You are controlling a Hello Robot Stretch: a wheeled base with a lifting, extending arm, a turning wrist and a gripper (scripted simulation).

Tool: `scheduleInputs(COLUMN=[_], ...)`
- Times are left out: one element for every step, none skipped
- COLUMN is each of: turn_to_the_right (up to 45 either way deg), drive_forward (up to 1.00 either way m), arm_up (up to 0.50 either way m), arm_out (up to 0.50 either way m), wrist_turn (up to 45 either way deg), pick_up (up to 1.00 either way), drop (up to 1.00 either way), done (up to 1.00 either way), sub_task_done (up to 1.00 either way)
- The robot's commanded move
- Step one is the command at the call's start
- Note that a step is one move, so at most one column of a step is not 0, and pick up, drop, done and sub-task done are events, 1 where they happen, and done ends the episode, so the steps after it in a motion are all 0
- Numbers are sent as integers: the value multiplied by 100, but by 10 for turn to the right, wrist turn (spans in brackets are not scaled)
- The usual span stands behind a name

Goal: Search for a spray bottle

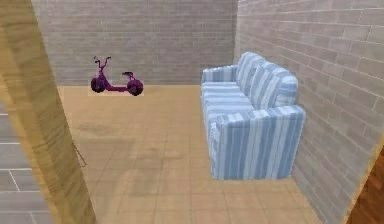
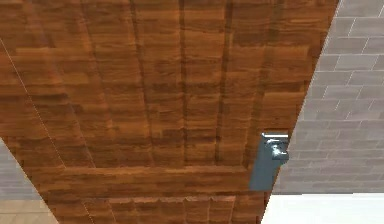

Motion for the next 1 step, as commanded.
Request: scheduleInputs(turn_to_the_right=[0], drive_forward=[25], arm_up=[0], arm_out=[0], wrist_turn=[0], pick_up=[0], drop=[0], done=[0], sub_task_done=[0])
